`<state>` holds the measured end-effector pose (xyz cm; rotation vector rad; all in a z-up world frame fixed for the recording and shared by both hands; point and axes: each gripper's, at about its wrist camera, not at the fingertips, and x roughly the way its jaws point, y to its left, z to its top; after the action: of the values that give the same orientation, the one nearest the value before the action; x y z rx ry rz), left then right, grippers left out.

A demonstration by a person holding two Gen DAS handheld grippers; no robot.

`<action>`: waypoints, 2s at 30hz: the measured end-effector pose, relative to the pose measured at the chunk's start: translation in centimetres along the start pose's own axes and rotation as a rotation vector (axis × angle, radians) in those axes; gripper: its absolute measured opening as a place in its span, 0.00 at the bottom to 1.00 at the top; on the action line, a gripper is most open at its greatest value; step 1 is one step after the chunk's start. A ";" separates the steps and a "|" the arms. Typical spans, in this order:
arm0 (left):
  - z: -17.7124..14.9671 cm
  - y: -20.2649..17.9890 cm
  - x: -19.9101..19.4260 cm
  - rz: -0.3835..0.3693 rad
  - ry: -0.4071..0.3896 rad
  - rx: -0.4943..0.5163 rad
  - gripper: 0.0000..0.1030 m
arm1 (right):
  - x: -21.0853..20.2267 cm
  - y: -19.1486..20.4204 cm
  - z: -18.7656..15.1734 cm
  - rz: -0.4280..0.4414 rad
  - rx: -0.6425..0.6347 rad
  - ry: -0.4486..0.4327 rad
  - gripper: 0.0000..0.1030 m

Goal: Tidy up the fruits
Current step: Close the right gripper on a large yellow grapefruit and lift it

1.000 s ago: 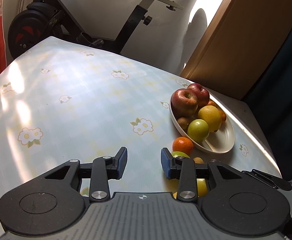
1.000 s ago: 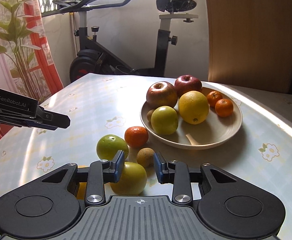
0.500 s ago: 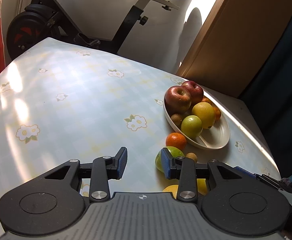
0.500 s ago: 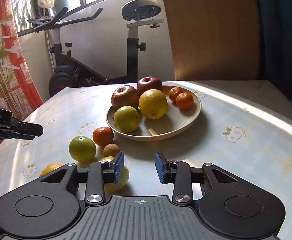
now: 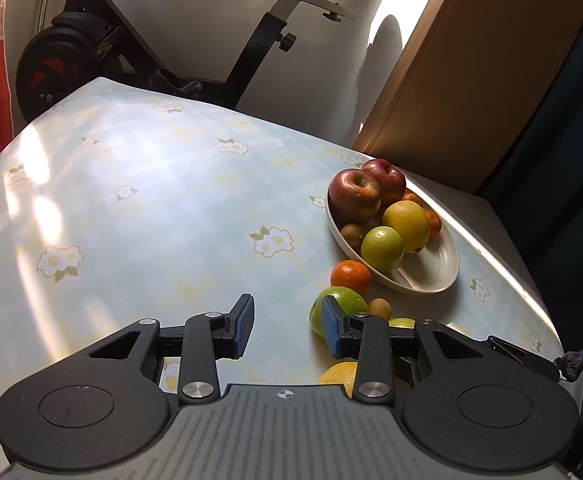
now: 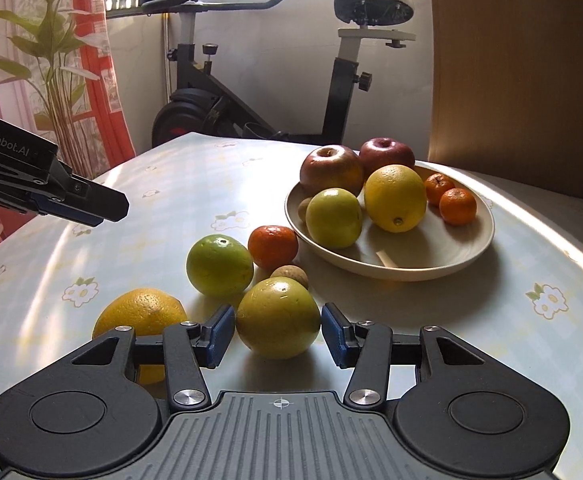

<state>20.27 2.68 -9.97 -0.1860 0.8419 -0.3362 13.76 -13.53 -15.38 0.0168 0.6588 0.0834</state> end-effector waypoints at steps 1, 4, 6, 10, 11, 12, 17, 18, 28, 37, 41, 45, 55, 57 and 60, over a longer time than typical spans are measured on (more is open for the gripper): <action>0.0 0.0 0.0 0.002 -0.001 0.000 0.38 | 0.2 -0.2 0.0 0.010 0.010 0.000 0.43; 0.0 0.0 0.0 0.006 0.000 0.002 0.37 | 0.3 -0.7 -0.1 0.027 0.010 -0.005 0.43; 0.0 0.0 0.1 0.012 0.000 0.002 0.37 | 0.2 -0.9 -0.3 0.041 -0.006 -0.014 0.43; -0.1 0.1 0.6 0.019 0.013 -0.008 0.38 | -0.3 -1.2 -0.9 0.042 -0.037 -0.040 0.42; -0.1 0.1 0.7 0.023 0.018 -0.010 0.38 | -0.4 -1.2 -0.9 0.024 -0.053 -0.045 0.42; -0.1 0.1 0.9 0.026 0.023 -0.011 0.38 | -0.5 -1.3 -1.0 0.017 -0.061 -0.050 0.42; -0.2 -0.1 1.5 0.006 0.033 -0.021 0.38 | -1.3 -2.8 -1.6 0.001 0.027 -0.097 0.42; -0.3 -0.2 1.6 -0.006 0.031 -0.026 0.38 | -1.4 -3.1 -1.7 -0.010 0.044 -0.110 0.42; -0.5 -1.3 2.5 -0.025 0.055 -0.009 0.38 | -1.8 -4.2 -2.0 -0.008 0.094 -0.147 0.42; -0.7 -2.5 3.1 -0.008 0.077 0.040 0.38 | -2.2 -4.9 -2.1 0.009 0.130 -0.176 0.42; -0.5 -2.7 3.1 -0.016 0.086 0.044 0.38 | -2.3 -5.0 -2.2 0.003 0.142 -0.183 0.43; -0.4 -2.8 3.2 -0.012 0.087 0.047 0.38 | -2.3 -5.0 -2.3 -0.014 0.146 -0.183 0.42; 0.1 -3.5 3.4 -0.022 0.091 0.076 0.38 | -2.5 -5.6 -2.5 -0.032 0.191 -0.207 0.43; 0.4 -3.9 3.4 -0.041 0.084 0.091 0.37 | -2.3 -5.6 -2.4 -0.047 0.194 -0.199 0.43; 0.8 -4.7 3.7 -0.048 0.074 0.132 0.37 | -2.1 -5.4 -2.2 -0.071 0.190 -0.188 0.43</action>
<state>22.09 -2.98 -10.64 -0.0712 0.8859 -0.4441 11.12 -19.15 -16.06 0.1825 0.4769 -0.0493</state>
